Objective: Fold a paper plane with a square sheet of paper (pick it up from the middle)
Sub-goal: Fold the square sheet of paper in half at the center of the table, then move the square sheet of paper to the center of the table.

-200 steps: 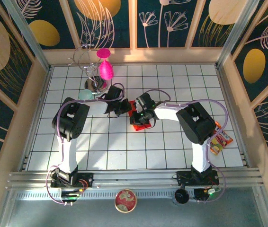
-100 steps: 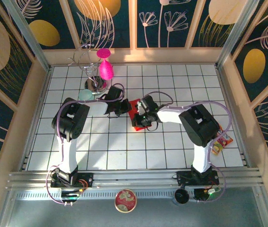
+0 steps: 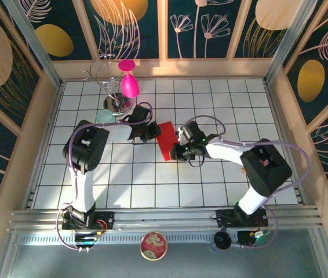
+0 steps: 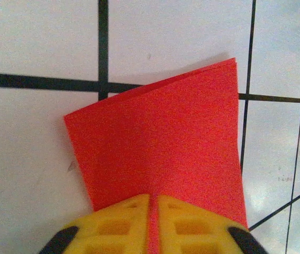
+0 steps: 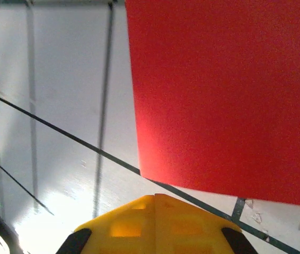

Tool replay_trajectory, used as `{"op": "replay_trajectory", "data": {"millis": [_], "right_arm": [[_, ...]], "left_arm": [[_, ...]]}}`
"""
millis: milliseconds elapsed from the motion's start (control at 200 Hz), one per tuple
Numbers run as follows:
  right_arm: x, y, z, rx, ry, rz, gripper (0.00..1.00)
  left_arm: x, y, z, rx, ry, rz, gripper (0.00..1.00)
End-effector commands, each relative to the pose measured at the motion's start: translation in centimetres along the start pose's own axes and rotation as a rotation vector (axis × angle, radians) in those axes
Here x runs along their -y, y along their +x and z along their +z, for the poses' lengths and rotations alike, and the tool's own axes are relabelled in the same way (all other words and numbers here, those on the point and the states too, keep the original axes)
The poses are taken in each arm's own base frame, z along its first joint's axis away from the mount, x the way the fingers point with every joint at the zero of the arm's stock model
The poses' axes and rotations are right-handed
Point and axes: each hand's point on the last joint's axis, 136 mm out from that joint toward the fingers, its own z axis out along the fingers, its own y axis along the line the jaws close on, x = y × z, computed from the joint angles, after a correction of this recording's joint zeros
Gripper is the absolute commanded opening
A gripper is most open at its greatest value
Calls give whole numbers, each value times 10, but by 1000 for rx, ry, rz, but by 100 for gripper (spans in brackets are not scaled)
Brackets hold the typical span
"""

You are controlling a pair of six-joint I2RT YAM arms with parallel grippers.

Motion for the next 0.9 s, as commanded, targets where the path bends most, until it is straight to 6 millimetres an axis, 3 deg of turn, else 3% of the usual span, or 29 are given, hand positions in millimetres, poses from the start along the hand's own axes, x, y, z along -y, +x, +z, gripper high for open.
{"op": "replay_trajectory", "data": {"millis": [0, 55, 95, 200, 345, 390, 556, 646, 896], "right_arm": [[11, -50, -25, 170, 28, 78, 9], [18, -53, -23, 165, 38, 101, 10], [35, -65, -25, 180, 66, 136, 12], [47, -70, -18, 156, 114, 134, 15], [57, -64, -3, 99, 148, 154, 19], [60, -60, 2, 81, 149, 165, 20], [59, -44, 17, 26, 149, 189, 21], [61, -34, 23, 0, 160, 218, 21], [42, 2, 31, -21, 135, 354, 21]], "left_arm": [[30, -10, -31, 40, 60, 3, 20], [36, -12, -40, 64, 77, -4, 24], [37, -13, -46, 81, 83, -13, 27], [33, -8, -56, 105, 86, -43, 34], [29, 4, -67, 115, 114, -80, 40], [19, 15, -66, 100, 105, -102, 42], [7, 32, -63, 66, 111, -141, 44], [13, 35, -69, 69, 132, -134, 44], [9, 42, -64, 54, 125, -140, 44]]}}
